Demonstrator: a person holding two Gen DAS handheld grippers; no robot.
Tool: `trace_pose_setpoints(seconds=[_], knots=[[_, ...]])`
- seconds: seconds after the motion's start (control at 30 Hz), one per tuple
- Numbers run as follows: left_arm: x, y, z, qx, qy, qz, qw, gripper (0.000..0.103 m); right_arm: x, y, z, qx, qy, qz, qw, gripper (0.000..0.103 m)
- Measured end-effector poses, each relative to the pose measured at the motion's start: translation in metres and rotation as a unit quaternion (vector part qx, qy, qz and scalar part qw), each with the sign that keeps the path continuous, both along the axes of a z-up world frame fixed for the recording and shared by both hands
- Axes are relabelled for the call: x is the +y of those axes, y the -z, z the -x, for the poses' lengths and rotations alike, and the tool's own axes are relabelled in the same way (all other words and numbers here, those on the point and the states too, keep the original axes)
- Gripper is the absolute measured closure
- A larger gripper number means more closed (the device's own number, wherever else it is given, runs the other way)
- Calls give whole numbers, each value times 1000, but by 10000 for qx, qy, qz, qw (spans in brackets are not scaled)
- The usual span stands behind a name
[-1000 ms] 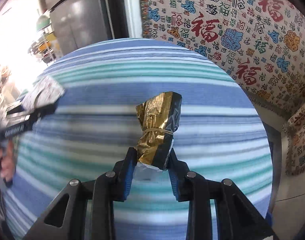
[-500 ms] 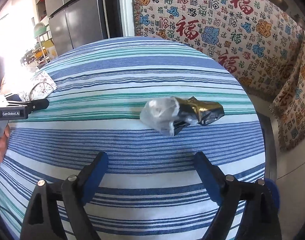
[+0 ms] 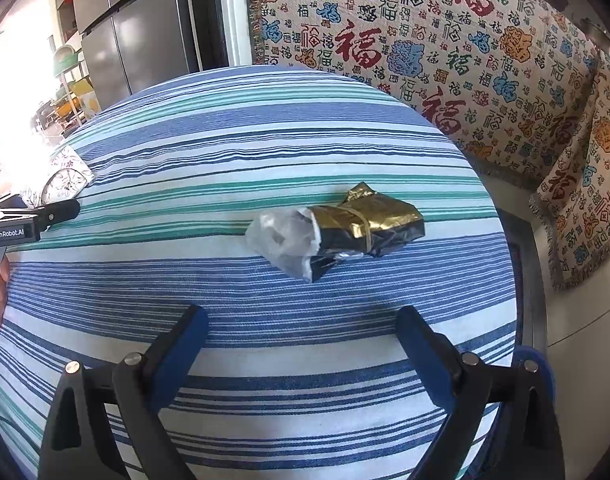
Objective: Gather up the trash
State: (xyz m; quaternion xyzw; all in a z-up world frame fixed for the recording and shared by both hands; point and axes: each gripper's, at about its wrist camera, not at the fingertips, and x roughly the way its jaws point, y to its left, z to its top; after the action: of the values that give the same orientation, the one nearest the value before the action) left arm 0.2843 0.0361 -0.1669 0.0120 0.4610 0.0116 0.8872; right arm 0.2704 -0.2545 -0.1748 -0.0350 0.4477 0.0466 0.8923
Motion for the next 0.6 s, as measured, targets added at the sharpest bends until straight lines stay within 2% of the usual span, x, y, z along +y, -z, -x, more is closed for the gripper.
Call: trace_pose_setpoints(seconds=[0.13,0.27,0.37,0.43,0.5,0.53,0.6], knots=[[0,0,0,6,6,0,10000,0,-20,-2,-1,57,202,26,9998,6],[-1,-2,-2,19,68,4,10000,0,-55,-5,-6,146,879,12,9960,6],[-1,-2,-2,14,49,2,10000,0,-61,-9,-4,261,853,44,9960,6],[-1,-2,-2,10,30,1,10000,0,-57,-18,1,201,668,-289,9971,6],[-2,-2,-2,5,0,-5,10000,0,-57,-23,5,114,783,-863,9931,6],[-3,-2,-3,4,-23,-8,10000,0,-58,-25,3,40,979,-1303,9866,6],[-5,-2,-5,-5,-68,-15,10000,0,-56,-24,-6,-60,1333,-1858,9735,6]])
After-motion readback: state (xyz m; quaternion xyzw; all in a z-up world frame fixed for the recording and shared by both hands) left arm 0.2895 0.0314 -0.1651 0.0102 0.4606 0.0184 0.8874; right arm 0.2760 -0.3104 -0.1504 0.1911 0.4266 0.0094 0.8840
